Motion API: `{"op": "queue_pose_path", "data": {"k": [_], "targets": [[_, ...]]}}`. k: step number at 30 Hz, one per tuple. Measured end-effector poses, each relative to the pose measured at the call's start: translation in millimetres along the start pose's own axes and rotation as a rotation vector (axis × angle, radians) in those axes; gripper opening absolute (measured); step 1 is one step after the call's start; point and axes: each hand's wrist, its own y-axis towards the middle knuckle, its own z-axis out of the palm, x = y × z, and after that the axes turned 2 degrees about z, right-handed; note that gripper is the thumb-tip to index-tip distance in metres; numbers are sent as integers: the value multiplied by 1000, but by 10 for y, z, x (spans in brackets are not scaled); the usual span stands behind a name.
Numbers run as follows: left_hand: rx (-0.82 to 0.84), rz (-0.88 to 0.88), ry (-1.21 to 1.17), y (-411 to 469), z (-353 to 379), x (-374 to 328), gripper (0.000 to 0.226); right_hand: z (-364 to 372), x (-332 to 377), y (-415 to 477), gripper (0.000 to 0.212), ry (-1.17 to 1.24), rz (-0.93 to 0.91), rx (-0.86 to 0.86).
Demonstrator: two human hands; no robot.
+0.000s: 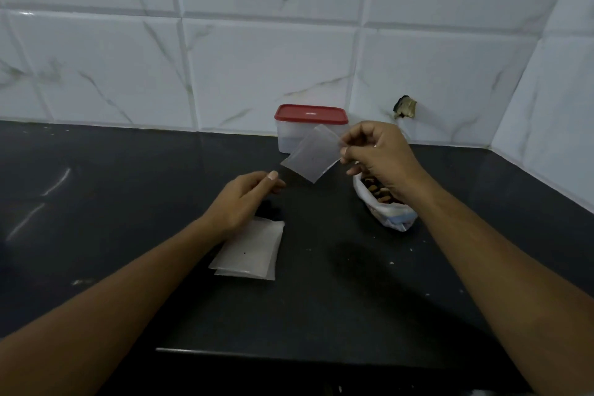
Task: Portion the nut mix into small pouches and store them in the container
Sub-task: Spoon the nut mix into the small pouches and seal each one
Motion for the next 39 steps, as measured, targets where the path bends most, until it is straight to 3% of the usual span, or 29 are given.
{"op": "queue_pose_path", "data": {"k": [8, 14, 18, 21, 27, 33, 37, 39], "targets": [[-182, -40, 146, -25, 221, -23, 31, -32, -232, -41, 15, 5, -71, -88], [-245, -78, 116, 92, 366, -138, 24, -129, -323, -92, 9, -36, -98, -113], [-381, 18, 63, 303, 326, -361, 15, -129, -383, -65, 9, -70, -150, -183], [-272, 158, 13, 465, 341, -558, 20, -59, -398, -82, 12, -154, -256, -209], [1, 227, -100, 534, 548, -544, 19, -31, -394, -90, 15, -274, -392, -200], [29, 235, -219, 502, 635, -430, 14, 76, -386, -113, 19, -44, -175, -28], [-4, 182, -269, 487, 574, -379, 20, 96, -358, -123, 36, 117, -77, 46], [-18, 146, -314, 474, 557, -376, 24, 100, -345, -120, 34, 143, -44, 71]]}}
